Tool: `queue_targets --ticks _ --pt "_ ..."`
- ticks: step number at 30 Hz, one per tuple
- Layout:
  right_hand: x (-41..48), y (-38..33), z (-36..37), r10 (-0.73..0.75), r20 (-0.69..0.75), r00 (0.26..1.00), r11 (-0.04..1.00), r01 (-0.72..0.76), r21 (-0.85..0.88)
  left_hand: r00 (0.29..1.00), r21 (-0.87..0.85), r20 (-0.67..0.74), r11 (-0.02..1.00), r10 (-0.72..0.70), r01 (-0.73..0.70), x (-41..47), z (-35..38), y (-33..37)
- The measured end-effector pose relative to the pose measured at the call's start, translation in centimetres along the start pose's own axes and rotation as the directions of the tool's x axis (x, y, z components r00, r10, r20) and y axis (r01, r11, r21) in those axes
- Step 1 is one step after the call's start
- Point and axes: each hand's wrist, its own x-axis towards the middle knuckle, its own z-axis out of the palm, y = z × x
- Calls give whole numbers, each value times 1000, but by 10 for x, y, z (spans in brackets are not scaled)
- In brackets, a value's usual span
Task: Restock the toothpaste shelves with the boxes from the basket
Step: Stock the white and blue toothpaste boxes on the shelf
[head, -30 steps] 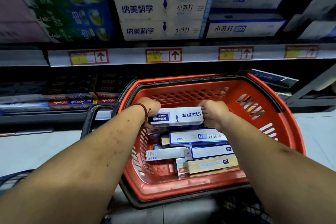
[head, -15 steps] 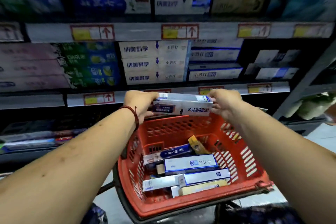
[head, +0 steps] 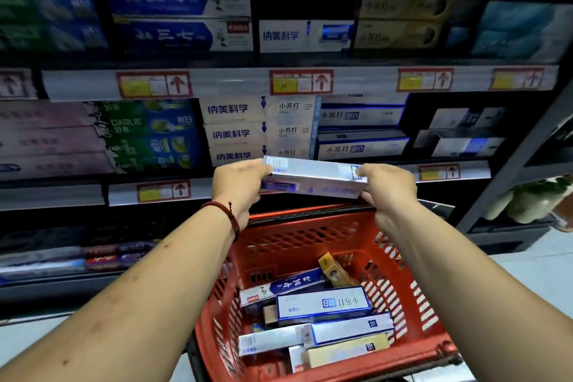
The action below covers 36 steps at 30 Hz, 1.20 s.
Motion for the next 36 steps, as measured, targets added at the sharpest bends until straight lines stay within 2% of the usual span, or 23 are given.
queue_targets --ticks 5,9,13,18,20,24,31,36 --pt "-2 5 0 -15 -79 997 996 21 85 996 59 -71 997 59 -55 1 -2 -2" --pt "-3 8 2 -8 -54 999 994 14 111 989 -39 -138 997 62 -68 0 -7 3" --pt "0 6 8 -28 33 999 994 25 108 995 -118 -72 990 63 -72 1 -13 12" --pt "0 3 15 -47 100 994 991 34 130 991 -112 -17 985 131 -132 2 -19 18" --pt "-2 0 16 -47 89 995 987 32 160 988 -82 -10 985 154 -154 4 -23 18" --pt "-4 0 17 -52 57 997 990 44 135 967 101 -81 967 242 -233 5 -26 14" --pt "-13 -4 13 -50 35 998 988 44 147 961 -51 -142 968 238 -247 1 -25 19" --pt "-20 -8 13 -74 113 991 968 44 249 958 -111 -153 959 242 -260 2 -24 21"
